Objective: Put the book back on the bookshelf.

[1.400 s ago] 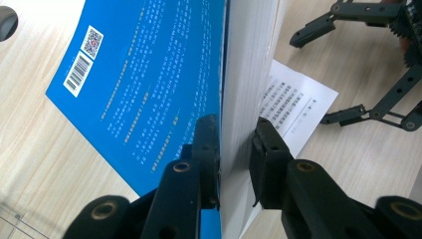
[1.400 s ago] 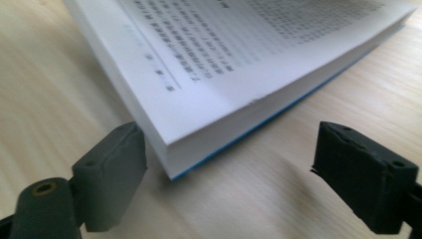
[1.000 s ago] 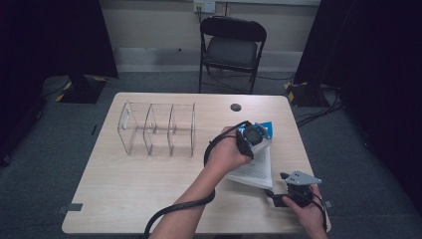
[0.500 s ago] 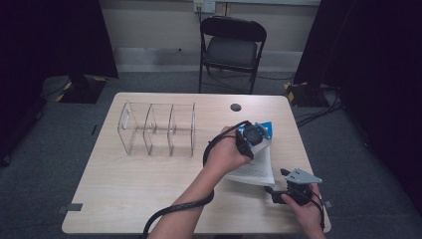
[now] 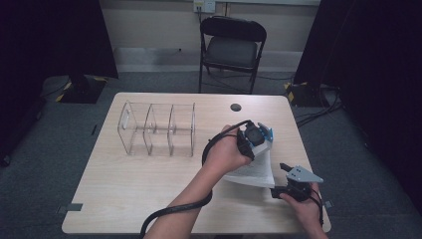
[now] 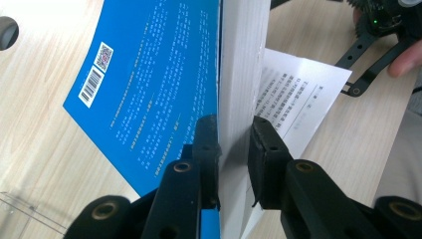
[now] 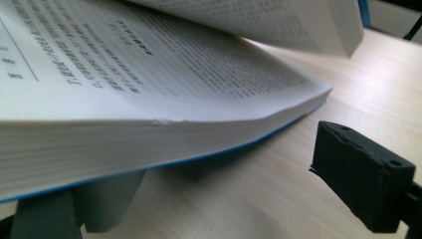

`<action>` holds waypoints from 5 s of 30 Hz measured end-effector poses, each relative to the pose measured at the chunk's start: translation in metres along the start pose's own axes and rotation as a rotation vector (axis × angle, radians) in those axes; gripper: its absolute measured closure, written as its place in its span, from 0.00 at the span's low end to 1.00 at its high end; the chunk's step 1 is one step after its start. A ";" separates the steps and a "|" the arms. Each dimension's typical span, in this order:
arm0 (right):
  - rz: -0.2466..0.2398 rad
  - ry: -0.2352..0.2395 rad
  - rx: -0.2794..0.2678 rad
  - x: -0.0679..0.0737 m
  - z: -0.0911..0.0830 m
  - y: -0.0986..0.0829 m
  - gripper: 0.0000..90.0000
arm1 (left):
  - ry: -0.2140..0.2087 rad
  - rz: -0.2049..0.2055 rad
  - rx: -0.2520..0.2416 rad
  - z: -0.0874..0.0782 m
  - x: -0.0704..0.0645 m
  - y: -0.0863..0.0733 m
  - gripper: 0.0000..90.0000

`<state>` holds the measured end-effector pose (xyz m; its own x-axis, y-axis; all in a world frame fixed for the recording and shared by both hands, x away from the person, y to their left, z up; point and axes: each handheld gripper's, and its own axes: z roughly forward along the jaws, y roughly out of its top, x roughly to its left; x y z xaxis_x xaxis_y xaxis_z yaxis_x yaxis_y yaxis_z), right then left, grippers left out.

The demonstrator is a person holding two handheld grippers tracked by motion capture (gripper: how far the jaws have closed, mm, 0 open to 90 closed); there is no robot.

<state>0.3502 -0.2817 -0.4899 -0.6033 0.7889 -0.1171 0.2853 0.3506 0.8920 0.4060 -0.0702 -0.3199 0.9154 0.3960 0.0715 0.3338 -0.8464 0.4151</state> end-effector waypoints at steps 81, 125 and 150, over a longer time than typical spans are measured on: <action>-0.146 0.166 -0.139 -0.001 -0.027 0.057 0.11 | -0.094 0.116 -0.071 -0.048 -0.021 0.006 0.84; -0.200 0.166 -0.131 -0.007 -0.030 0.072 0.10 | -0.332 0.125 -0.285 -0.070 -0.015 0.019 0.99; -0.140 0.197 -0.006 -0.001 -0.010 0.010 0.49 | -0.156 0.059 -0.143 0.080 -0.024 -0.092 0.49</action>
<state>0.3460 -0.2840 -0.4766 -0.7702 0.6192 -0.1529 0.1845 0.4458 0.8759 0.3716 -0.0302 -0.4320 0.9598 0.2781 -0.0372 0.2536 -0.8029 0.5394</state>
